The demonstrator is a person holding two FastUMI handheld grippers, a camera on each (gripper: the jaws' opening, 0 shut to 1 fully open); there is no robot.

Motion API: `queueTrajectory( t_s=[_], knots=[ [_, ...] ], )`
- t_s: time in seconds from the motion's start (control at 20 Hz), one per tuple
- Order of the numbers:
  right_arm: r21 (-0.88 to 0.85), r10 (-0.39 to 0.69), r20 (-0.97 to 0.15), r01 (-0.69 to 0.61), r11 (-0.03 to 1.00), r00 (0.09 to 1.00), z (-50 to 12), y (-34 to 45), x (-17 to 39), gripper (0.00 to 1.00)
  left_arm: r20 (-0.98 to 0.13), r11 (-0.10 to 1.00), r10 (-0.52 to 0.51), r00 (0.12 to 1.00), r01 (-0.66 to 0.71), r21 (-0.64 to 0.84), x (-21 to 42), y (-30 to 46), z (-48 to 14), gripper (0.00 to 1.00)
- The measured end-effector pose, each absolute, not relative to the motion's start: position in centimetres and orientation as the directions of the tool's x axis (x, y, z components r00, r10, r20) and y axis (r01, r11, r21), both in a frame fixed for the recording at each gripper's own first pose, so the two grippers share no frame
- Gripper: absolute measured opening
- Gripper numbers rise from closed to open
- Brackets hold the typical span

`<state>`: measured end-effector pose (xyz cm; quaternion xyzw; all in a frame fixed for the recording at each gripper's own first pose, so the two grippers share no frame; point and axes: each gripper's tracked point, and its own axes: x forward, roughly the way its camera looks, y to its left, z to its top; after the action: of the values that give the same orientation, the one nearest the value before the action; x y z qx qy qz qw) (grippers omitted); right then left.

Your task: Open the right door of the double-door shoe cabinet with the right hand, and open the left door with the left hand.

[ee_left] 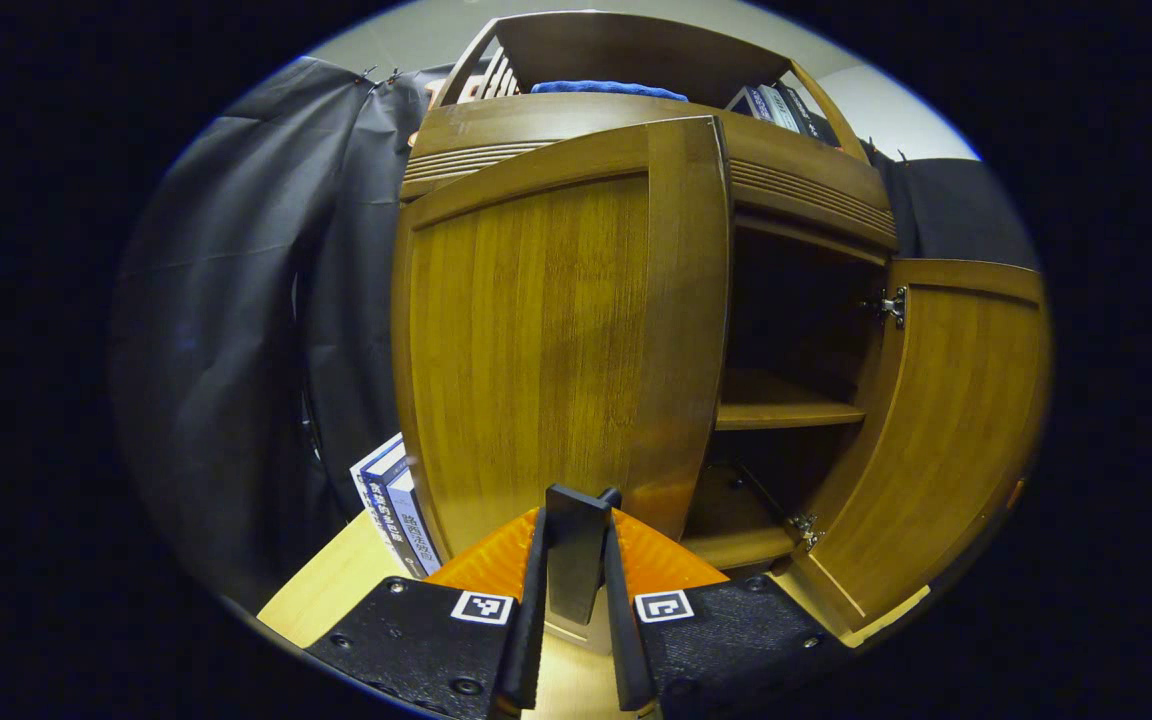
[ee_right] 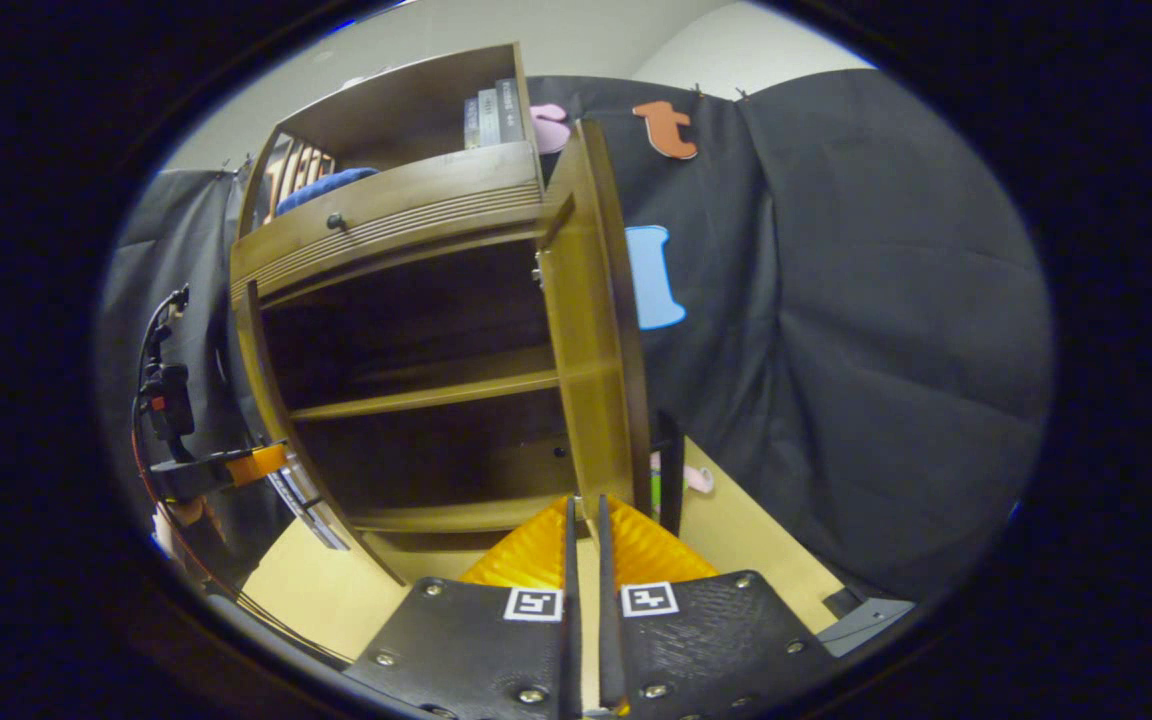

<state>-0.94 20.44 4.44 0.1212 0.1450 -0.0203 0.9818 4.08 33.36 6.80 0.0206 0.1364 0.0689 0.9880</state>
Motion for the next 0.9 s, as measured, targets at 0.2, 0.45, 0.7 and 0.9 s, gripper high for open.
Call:
queueTrajectory(
  t_s=[0.2, 0.45, 0.7, 0.9],
  knots=[
    [0.23, 0.064, -0.296, 0.005, 0.973, 0.953, 4.2, 22.2, 0.1, 0.07, -0.267, 0.986, 0.17, 0.949, -0.165, 0.04, 2.6, 34.2, 7.1, 0.28],
    [0.229, 0.147, -0.298, -0.079, 0.97, 0.943, 3.7, 24.5, 1.2, 0.07, -0.266, 0.976, 0.215, 0.94, -0.215, 0.029, 0.7, 35.4, 7.2, 0.2],
    [0.24, 0.219, -0.301, -0.149, 0.959, 0.928, 3.4, 26.6, 1.7, 0.07, -0.265, 0.964, 0.264, 0.927, -0.264, 0.036, -0.9, 36.9, 7.6, 0.15],
    [0.247, 0.263, -0.303, -0.191, 0.95, 0.916, 3.1, 28.1, 1.7, 0.07, -0.266, 0.953, 0.301, 0.916, -0.299, 0.05, -2.1, 38.2, 7.8, 0.09]
  ],
)
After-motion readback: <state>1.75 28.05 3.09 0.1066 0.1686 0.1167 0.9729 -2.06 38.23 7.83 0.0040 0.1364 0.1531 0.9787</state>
